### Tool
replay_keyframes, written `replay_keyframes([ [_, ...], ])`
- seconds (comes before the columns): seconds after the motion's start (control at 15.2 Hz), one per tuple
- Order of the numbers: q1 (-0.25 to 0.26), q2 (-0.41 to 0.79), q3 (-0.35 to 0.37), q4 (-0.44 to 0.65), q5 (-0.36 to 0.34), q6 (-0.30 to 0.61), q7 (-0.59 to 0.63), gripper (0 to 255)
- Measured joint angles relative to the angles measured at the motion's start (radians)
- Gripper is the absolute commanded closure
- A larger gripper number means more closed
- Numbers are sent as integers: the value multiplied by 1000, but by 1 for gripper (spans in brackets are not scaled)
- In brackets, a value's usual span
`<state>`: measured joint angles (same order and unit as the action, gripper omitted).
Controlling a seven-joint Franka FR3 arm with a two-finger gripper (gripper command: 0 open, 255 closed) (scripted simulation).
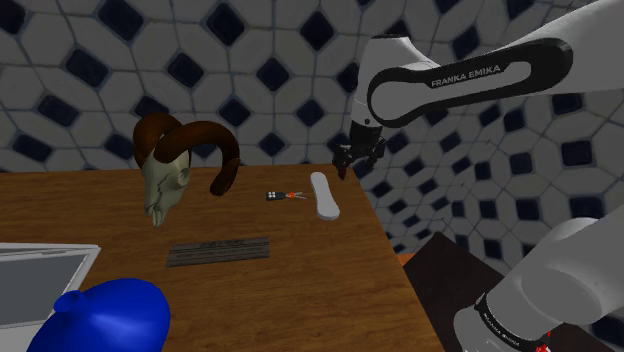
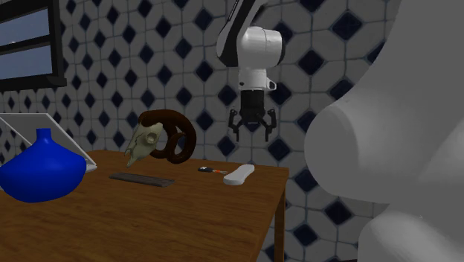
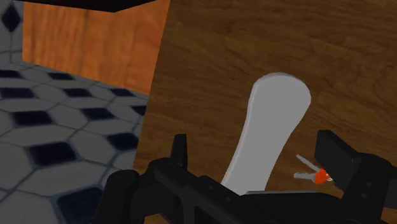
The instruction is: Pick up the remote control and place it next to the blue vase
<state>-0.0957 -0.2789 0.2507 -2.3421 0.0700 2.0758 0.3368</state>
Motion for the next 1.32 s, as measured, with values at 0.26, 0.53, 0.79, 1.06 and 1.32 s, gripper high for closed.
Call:
replay_keyframes([
  [0.26,-15,151,25,60,-24,86,116,0],
  [0.53,-21,315,33,155,-66,149,234,0],
  [0.79,-17,405,29,181,-92,209,289,0],
  [1.06,-16,443,25,169,-105,257,298,0],
  [1.32,-14,458,24,166,-111,276,304,0],
])
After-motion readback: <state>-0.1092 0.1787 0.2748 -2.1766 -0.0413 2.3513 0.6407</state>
